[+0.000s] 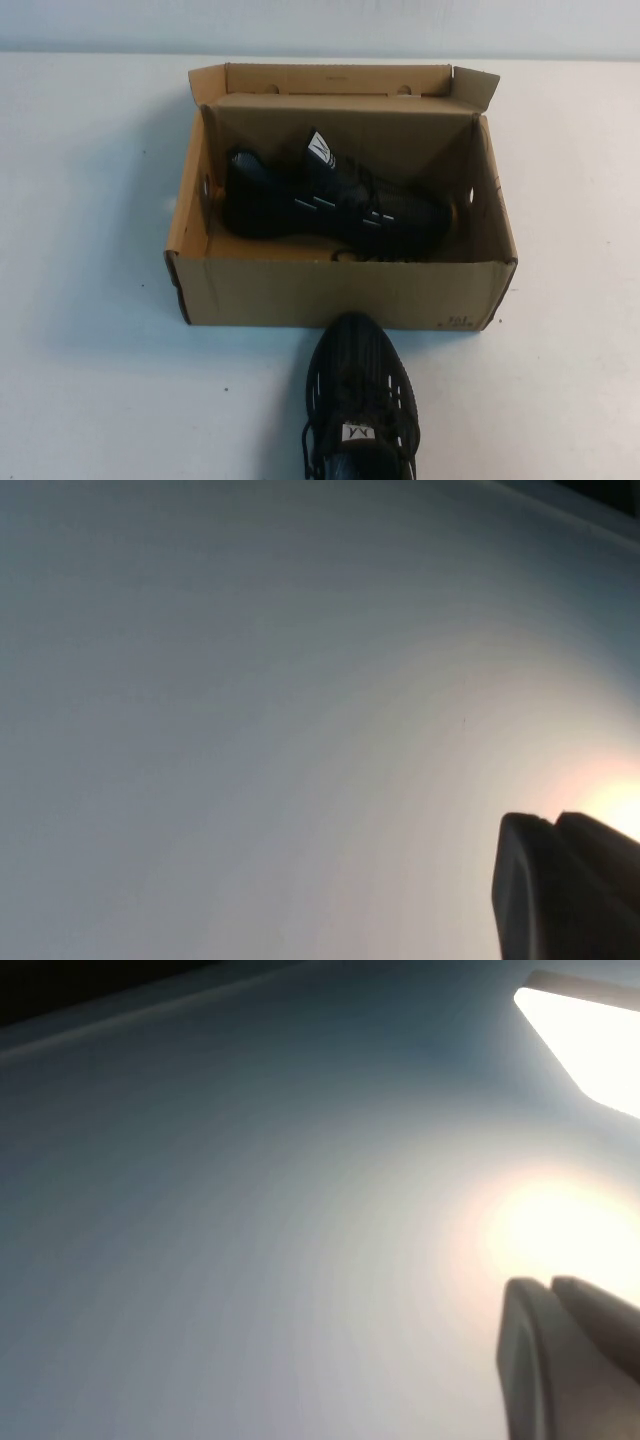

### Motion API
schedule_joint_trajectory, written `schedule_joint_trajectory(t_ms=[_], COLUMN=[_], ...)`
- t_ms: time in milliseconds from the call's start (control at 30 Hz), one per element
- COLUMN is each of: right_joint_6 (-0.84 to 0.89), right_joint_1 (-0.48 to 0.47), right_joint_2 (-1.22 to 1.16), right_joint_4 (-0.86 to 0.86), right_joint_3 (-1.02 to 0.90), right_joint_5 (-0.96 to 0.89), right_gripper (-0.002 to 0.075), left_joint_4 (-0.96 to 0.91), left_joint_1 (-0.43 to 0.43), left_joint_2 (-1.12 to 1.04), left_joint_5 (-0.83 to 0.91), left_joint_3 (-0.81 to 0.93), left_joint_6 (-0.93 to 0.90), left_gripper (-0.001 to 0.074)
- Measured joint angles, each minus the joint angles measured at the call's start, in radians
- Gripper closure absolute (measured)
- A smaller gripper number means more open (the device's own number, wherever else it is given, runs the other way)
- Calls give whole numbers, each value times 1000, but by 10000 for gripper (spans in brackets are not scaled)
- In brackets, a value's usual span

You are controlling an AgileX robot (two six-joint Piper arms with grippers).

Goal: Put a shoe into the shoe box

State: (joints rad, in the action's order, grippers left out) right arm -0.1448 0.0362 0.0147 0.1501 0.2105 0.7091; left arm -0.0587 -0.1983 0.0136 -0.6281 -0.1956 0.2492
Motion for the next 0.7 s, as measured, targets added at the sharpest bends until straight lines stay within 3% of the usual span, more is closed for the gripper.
schedule_joint_trajectory(t_ms=[367, 533, 700], right_joint_6=[-3, 4, 36], right_joint_1=[0, 0, 0], right_joint_2=[-128, -246, -287], right_joint_4=[7, -9, -22], right_joint_3=[437, 482, 482], right_joint_5=[-745, -973, -1172], right_gripper=[743, 742, 742], left_joint_4=[-59, -59, -59], left_joint_1=[0, 0, 0], left_joint_2=[-189, -309, -359], left_joint_5=[520, 791, 958], left_joint_3=[-424, -457, -457], left_joint_6=[12, 15, 11], left_gripper=[736, 736, 737])
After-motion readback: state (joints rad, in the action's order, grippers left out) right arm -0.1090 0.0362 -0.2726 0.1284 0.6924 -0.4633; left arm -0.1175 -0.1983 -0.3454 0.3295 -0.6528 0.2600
